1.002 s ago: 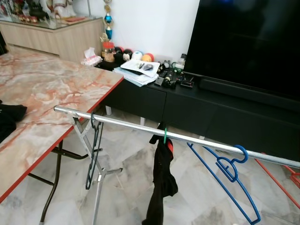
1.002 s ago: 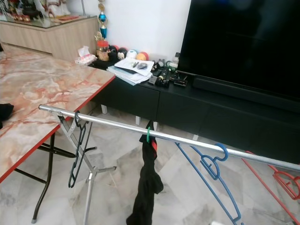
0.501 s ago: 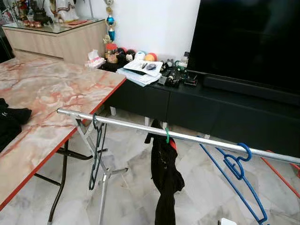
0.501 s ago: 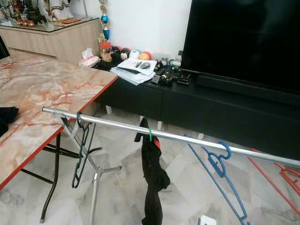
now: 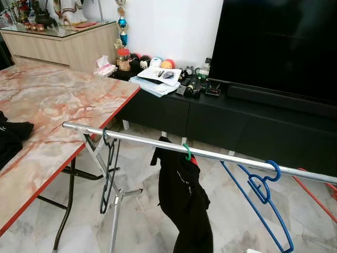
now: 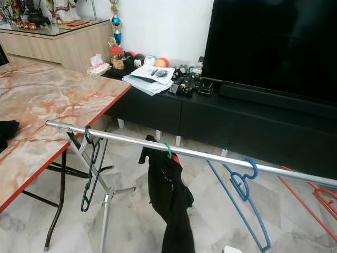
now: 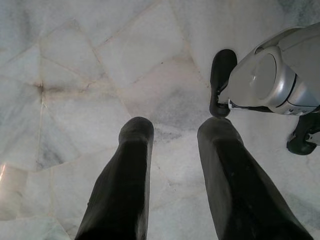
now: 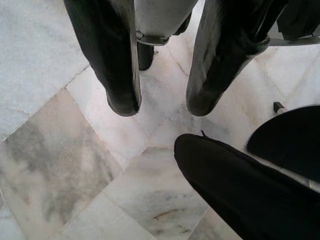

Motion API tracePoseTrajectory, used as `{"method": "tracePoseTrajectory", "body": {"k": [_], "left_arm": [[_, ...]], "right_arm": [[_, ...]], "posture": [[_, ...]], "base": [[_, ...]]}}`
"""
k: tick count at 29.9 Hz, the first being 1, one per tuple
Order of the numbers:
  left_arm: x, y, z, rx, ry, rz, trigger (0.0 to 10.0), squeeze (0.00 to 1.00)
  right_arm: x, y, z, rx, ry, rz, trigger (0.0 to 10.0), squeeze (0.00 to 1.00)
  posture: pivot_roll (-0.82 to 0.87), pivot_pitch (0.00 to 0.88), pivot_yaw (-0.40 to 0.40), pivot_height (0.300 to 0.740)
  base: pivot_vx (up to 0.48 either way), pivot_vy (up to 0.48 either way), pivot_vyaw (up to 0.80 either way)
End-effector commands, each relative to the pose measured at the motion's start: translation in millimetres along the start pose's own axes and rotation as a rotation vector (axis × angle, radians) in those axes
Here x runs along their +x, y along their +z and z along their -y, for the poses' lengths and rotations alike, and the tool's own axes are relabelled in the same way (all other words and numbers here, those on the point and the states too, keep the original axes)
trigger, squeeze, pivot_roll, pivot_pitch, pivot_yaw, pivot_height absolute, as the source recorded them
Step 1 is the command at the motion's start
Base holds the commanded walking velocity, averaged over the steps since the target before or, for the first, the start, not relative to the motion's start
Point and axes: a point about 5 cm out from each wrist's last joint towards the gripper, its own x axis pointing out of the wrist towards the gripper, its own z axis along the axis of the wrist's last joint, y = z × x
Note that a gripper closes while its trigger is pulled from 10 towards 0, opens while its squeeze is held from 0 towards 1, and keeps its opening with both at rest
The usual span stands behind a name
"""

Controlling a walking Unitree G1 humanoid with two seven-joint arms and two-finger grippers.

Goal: Hang hanger

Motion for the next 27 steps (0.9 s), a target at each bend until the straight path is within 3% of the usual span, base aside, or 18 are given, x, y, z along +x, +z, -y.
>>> {"method": "tracePoseTrajectory", "body": {"k": [1, 27], "left_arm": [[-0.2, -3, 1.3, 0.01, -0.002, -0.017, 10.0, 0.0], [-0.7, -5, 1.1, 0.028, -0.014, -0.024, 10.0, 0.0]], "right_arm": [[-0.5, 0, 3.1, 0.001, -0.009, 0.0, 10.0, 0.0], [-4.0, -15, 7.1, -0.078, 0.001, -0.031, 10.0, 0.0]], "posture": [[0.18, 0.0, -0.029, 0.74], [0.16, 0.0, -0.018, 0.74]], "base": [[0.0, 0.0, 0.0], [0.0, 0.0, 0.0]]}}
